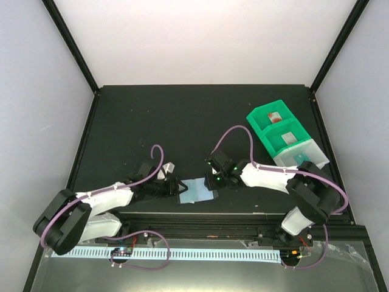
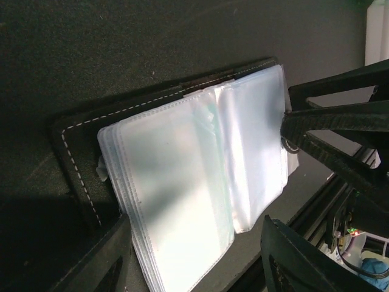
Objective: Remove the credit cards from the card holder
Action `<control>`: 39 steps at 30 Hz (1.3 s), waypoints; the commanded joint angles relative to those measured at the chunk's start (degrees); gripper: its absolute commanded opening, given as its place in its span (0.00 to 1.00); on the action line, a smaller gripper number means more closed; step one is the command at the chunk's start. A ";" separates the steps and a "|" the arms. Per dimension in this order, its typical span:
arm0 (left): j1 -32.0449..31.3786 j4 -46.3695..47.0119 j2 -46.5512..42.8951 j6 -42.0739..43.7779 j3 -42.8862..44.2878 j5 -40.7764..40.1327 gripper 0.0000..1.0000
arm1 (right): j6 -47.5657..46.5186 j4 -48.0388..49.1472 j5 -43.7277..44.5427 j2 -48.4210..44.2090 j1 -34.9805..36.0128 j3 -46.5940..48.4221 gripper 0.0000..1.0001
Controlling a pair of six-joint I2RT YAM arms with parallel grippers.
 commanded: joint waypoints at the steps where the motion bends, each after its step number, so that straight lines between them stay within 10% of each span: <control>1: 0.46 2.50 1.21 0.32 0.23 0.22 0.59 | -0.15 -1.17 3.73 2.09 1.11 1.14 0.42; 15: 0.50 3.28 2.40 0.52 1.41 -0.38 0.49 | 2.39 -2.94 9.85 4.15 3.26 1.81 0.09; 39: 0.48 5.78 -1.89 -3.90 -1.24 0.86 0.56 | 5.70 -0.26 4.77 -6.41 4.03 -0.54 0.28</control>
